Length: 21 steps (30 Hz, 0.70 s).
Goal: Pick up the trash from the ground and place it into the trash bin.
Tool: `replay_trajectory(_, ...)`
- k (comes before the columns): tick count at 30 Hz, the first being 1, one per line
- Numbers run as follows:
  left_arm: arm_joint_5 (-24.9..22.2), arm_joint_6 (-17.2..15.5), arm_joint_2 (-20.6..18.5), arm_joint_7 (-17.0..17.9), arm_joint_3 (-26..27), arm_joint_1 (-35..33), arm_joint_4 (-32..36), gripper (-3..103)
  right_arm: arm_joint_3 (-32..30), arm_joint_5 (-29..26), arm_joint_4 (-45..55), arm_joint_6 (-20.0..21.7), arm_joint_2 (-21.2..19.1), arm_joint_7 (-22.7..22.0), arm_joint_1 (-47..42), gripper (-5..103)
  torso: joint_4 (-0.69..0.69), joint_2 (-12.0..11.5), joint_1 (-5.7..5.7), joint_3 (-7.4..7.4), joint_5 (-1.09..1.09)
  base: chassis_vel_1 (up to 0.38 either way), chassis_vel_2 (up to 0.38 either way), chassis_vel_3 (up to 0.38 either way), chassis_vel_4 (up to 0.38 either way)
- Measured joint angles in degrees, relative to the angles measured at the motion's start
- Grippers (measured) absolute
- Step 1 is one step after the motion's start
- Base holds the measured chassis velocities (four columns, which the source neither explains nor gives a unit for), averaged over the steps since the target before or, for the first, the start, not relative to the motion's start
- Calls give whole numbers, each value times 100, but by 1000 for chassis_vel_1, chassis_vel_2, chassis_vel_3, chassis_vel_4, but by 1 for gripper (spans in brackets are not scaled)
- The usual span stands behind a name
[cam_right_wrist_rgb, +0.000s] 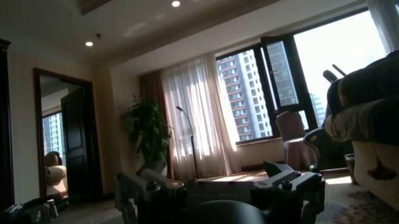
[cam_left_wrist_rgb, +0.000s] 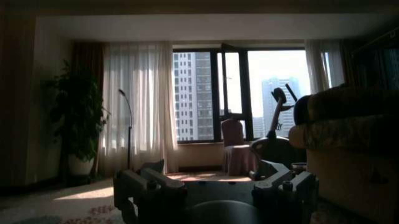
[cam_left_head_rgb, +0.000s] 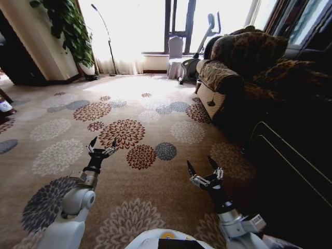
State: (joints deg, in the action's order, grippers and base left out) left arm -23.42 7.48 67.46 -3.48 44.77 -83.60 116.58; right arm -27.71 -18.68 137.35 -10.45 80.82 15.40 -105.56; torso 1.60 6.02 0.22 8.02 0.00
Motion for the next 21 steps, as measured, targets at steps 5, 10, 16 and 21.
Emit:
replay_trajectory(5,0,0,0,0,0,0,0,100,-17,-4,11,-2,3,-1,-14,100,1,0,1,1,0,44,-39,-42,45)
replay_trajectory(10,0,0,0,0,0,0,0,100,-22,-12,17,-2,2,0,-17,100,2,1,1,3,0,139,-108,-133,129)
replay_trajectory(16,0,0,0,0,0,0,0,100,-17,-21,18,-2,-1,8,-21,100,2,6,2,5,-1,223,-216,-217,214)
replay_trajectory(21,0,0,0,0,0,0,0,100,-64,-38,20,-2,-40,19,-61,100,2,8,2,6,1,295,-299,-295,294)
